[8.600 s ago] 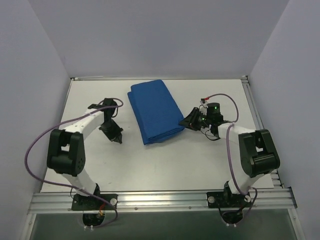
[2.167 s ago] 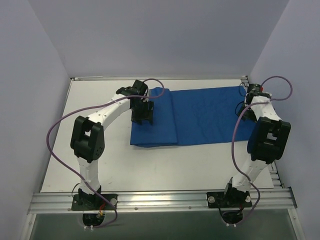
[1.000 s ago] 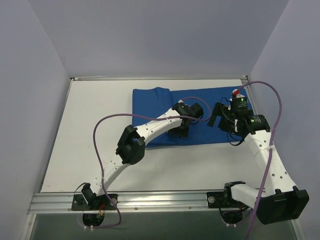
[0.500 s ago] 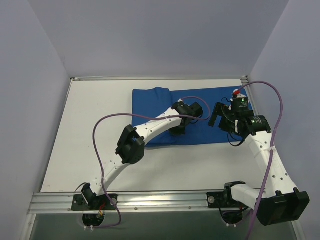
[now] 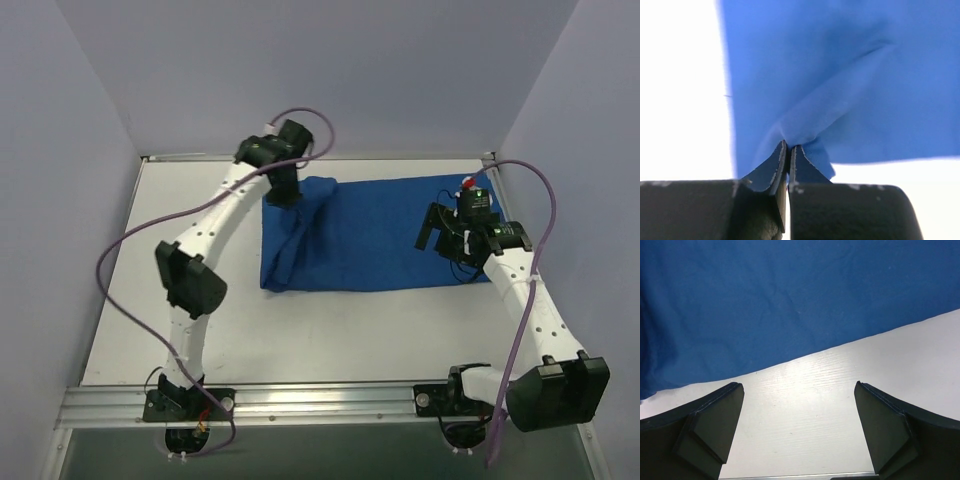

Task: Open and lay out the surgical kit
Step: Open the surgical kit at the center of the board.

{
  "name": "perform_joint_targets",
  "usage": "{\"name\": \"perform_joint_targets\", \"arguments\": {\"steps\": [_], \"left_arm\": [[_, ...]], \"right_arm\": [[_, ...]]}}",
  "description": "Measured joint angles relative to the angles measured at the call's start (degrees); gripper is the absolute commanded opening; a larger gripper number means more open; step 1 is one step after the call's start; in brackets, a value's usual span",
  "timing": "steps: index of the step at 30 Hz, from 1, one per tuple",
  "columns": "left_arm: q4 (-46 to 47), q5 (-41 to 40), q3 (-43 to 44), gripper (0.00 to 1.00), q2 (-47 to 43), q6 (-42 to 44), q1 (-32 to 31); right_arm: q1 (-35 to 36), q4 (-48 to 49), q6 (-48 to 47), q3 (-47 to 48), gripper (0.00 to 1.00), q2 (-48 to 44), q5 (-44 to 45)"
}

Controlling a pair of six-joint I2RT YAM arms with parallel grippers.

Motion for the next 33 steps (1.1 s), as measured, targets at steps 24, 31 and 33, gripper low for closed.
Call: {"name": "perform_joint_targets", "arguments": {"steps": [24,31,33], "left_arm": [[7.67,-4.87,-50.10,0.70,-30.47,2.78,25.46],[10.01,-2.95,-48.33,0.70,-20.98,1.18,16.35],[10.56,-2.97,-47.58,0.70,-16.98,0.87,14.84]], "right_arm": [[0.13,5.99,-0.42,0.46,1.00,10.78,-7.02],[0.13,6.16,-0.98,0.46,1.00,10.95,-7.72],[0.13,6.16,-1.16,0.46,1.00,10.95,-7.74]]}}
